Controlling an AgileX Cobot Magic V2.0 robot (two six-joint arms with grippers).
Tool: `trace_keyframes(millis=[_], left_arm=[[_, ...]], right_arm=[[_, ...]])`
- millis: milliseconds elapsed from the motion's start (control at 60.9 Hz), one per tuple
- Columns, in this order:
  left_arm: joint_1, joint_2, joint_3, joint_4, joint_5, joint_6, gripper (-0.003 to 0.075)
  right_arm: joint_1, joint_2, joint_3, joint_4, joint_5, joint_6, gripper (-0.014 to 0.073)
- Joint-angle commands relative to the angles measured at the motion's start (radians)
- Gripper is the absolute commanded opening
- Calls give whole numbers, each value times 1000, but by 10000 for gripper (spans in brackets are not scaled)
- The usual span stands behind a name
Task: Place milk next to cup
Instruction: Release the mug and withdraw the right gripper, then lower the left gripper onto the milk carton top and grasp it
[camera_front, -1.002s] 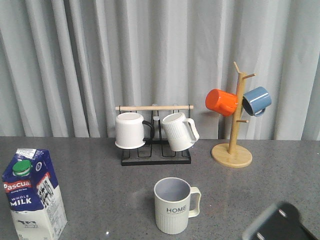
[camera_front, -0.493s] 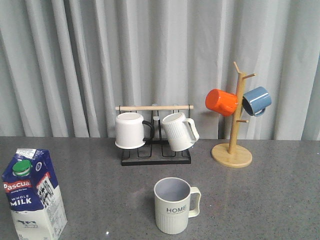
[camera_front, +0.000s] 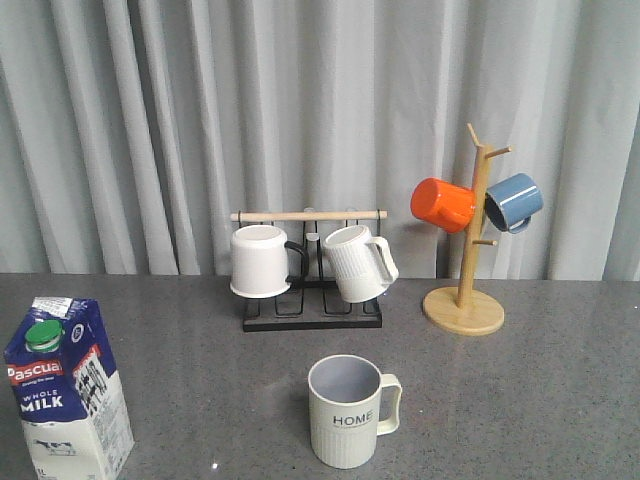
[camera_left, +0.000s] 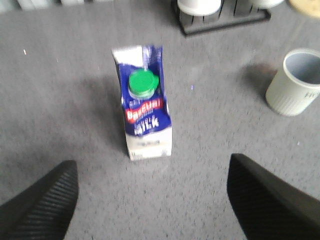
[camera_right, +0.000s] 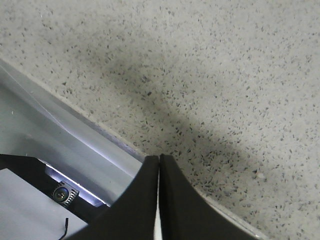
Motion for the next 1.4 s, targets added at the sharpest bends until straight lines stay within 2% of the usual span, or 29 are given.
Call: trace_keyframes(millis=[0, 263, 525, 657, 1379], left_arm=[[-2, -2, -38, -28, -51, 9, 587], [-2, 68, -76, -26, -45, -79, 587], [-2, 256, -284, 4, 53, -112, 587], [-2, 347, -353, 18, 53, -112, 587], [-10, 574, -364, -11, 53, -109, 586]], right_arm=[[-1, 0, -25, -19, -57, 5, -8], [-1, 0, -25, -22, -64, 5, -8], [-1, 0, -24, -22, -63, 5, -8], [-1, 0, -24, -22, -63, 5, -8], [-1, 0, -24, -22, -58, 5, -8]])
